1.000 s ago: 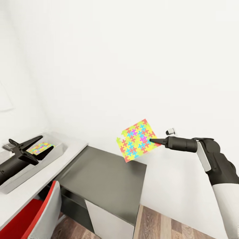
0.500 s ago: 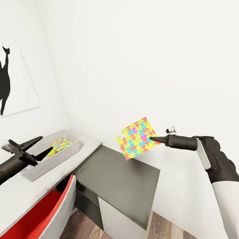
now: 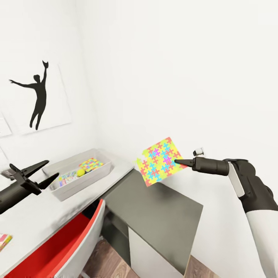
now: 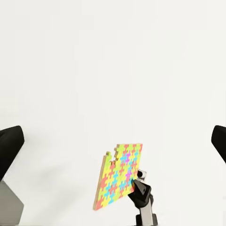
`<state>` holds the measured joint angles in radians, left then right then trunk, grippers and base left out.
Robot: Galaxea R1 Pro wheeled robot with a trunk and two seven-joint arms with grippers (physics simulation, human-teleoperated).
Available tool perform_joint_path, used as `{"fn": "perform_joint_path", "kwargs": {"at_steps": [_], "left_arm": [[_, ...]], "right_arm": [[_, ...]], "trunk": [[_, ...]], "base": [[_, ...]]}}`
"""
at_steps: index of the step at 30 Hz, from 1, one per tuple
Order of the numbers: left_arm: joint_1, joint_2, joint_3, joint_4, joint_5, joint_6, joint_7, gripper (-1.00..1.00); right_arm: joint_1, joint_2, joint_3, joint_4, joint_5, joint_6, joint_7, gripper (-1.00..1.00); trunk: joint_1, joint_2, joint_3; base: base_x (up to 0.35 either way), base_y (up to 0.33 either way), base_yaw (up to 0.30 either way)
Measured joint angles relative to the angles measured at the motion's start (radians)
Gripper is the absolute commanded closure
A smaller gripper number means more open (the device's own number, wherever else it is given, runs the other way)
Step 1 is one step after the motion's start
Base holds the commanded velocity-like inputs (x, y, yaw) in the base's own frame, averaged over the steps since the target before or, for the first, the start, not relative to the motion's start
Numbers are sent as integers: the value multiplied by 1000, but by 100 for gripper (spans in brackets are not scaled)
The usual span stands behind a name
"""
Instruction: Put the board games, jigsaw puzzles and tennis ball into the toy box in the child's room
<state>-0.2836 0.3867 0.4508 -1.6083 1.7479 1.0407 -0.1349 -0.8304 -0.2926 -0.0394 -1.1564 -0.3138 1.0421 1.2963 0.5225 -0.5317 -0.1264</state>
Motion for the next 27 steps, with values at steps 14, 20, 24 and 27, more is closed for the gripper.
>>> {"fn": "perform_joint_path", "kwargs": {"at_steps": [14, 20, 24, 27], "left_arm": [[-6, 0, -11, 0, -2, 2, 35, -100], [1, 0, 13, 0, -1, 2, 31, -100], [3, 0, 31, 0, -2, 2, 31, -100], [9, 0, 48, 9, -6, -2, 36, -100]], "right_arm": [[-47, -1, 0, 53, 0, 0, 0, 100], [-133, 0, 1, 149, 2, -1, -9, 100], [-163, 1, 2, 185, 1, 0, -54, 100], [-169, 6, 9, 192, 1, 1, -68, 100]], "trunk": [[-54, 98, 52], [-73, 134, 71], [-73, 134, 71], [-73, 134, 72]], "base": [[0, 0, 288], [0, 0, 289], [0, 0, 295], [0, 0, 297]]}}
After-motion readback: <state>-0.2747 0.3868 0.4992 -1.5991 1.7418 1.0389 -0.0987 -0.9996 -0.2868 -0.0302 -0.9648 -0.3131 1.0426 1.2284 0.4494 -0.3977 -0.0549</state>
